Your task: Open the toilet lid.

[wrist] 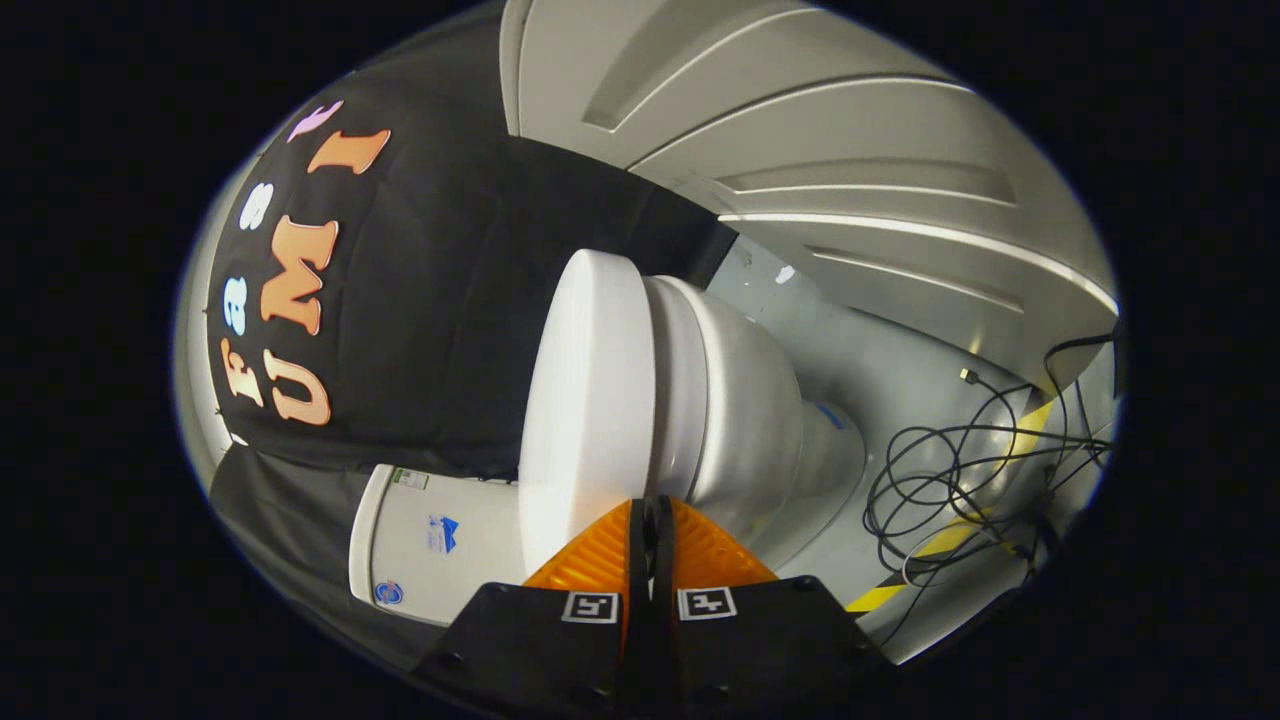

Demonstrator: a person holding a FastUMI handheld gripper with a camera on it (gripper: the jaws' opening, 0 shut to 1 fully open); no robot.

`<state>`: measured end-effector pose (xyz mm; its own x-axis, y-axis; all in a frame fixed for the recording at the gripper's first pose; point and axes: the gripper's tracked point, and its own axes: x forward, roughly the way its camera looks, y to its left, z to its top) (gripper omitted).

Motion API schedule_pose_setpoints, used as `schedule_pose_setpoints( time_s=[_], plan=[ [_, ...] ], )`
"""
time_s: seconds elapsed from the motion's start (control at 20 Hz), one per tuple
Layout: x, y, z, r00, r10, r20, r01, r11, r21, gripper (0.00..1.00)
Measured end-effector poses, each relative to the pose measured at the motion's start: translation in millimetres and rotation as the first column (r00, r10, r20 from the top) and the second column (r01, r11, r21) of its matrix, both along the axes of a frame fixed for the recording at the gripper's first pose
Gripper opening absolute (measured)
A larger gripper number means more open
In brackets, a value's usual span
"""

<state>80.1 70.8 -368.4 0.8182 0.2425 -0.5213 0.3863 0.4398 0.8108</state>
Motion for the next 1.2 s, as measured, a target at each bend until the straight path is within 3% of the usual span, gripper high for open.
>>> schedule_pose_setpoints(
  time_s=[0.3,0.6,0.8,1.1,1.2],
  plan=[
    [11.9,0.9,34.4,0.998,0.028,0.064,-0.018,0.987,-0.16,0.08],
    [21.9,12.3,69.6,0.995,0.061,0.079,-0.031,0.941,-0.338,0.08],
    [27.9,24.3,99.9,0.99,0.087,0.109,-0.028,0.892,-0.452,0.08],
    [33.7,47.0,143.9,0.981,0.142,0.13,-0.031,0.781,-0.624,0.08],
    [33.6,52.4,147.7,0.981,0.163,0.108,-0.045,0.726,-0.687,0.08]
  ],
)
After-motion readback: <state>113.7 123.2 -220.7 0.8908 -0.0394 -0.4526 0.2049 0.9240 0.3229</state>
